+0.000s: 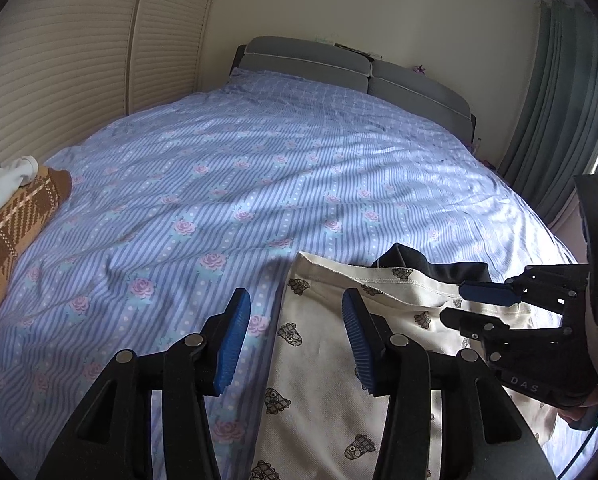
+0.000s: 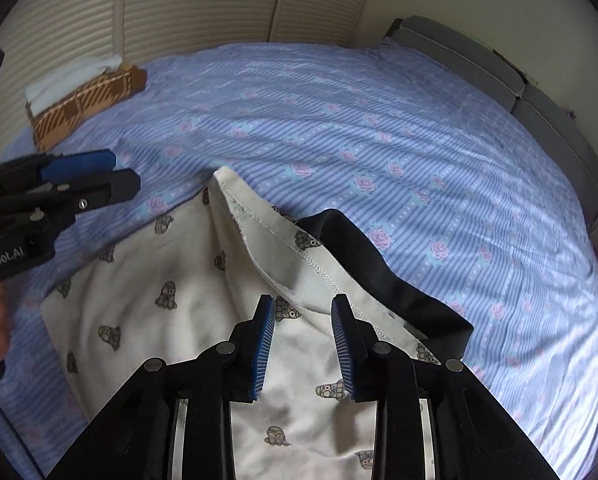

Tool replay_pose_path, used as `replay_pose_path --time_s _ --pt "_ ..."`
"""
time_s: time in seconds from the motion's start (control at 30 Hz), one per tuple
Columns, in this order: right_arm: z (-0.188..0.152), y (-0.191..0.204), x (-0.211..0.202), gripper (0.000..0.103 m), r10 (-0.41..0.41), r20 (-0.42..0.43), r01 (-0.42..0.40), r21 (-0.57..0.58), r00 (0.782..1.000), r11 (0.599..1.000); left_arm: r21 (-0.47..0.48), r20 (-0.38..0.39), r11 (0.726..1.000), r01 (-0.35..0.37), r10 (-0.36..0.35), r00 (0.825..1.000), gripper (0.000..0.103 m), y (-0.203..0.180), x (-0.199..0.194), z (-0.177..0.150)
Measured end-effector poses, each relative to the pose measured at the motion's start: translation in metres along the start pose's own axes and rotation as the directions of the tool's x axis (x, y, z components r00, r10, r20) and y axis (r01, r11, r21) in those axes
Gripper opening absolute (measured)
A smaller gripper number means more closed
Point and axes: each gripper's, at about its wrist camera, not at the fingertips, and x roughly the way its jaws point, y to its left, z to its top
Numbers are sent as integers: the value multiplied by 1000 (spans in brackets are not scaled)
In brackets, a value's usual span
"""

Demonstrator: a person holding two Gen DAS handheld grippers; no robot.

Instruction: Fold small clothes

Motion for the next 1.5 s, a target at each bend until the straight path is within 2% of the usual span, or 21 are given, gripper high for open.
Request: replay_pose_path --time_s 0.27,0.33,0.37,0.4,0.47,0.6,0.8,0.93,1.03,1.1,1.17,1.33,1.37,1.47,1.5 --pt "3 12 17 29 -42 -57 31 -181 998 983 -12 -7 1000 4 -4 1000 47 5 1 2" --pt "4 14 21 22 -32 -67 17 -209 997 978 -14 -11 1000 5 -5 1000 47 6 3 1" --pt "5 15 23 13 -34 -72 17 -218 997 976 -15 -13 1000 4 -5 1000 47 6 3 1" --pt "5 15 25 9 -35 -75 18 -221 997 975 -15 -14 1000 4 -5 1000 47 6 4 1" --pt "7 14 26 5 -28 -69 12 -222 997 975 -17 -17 1000 3 -4 1000 47 7 5 1" --pt "11 10 23 3 -22 -51 11 -207 998 978 -25 -20 1000 2 -3 1000 47 10 6 1" --pt "22 -9 28 3 -64 -28 59 -138 998 989 -26 -16 1000 -2 2 1000 47 10 6 1" --pt "23 -13 44 3 -43 -66 36 -106 997 994 -24 -24 1000 -2 2 1000 47 10 8 0" --pt "19 -17 46 4 -48 -58 43 -80 997 996 -22 -28 1000 -3 3 1000 47 11 10 -1" --pt "16 -21 41 8 -46 -46 43 -50 998 998 -23 -30 1000 -3 2 1000 47 11 11 -2" --pt "11 -28 31 9 -48 -32 47 -20 998 999 -24 -33 1000 -1 0 999 47 10 11 -2" --pt "-14 -56 4 9 -121 -21 121 38 992 992 -2 -29 1000 15 -15 999 47 -1 8 -5" --pt "-20 -62 0 11 -127 -26 129 49 992 990 5 -28 1000 20 -19 999 47 -4 7 -5" --pt "-38 -75 -6 28 -135 -42 137 51 990 989 25 -30 999 29 -28 999 47 -15 7 -8" --pt "-42 -77 -7 28 -131 -47 133 42 990 990 33 -32 999 30 -29 999 47 -18 8 -9"
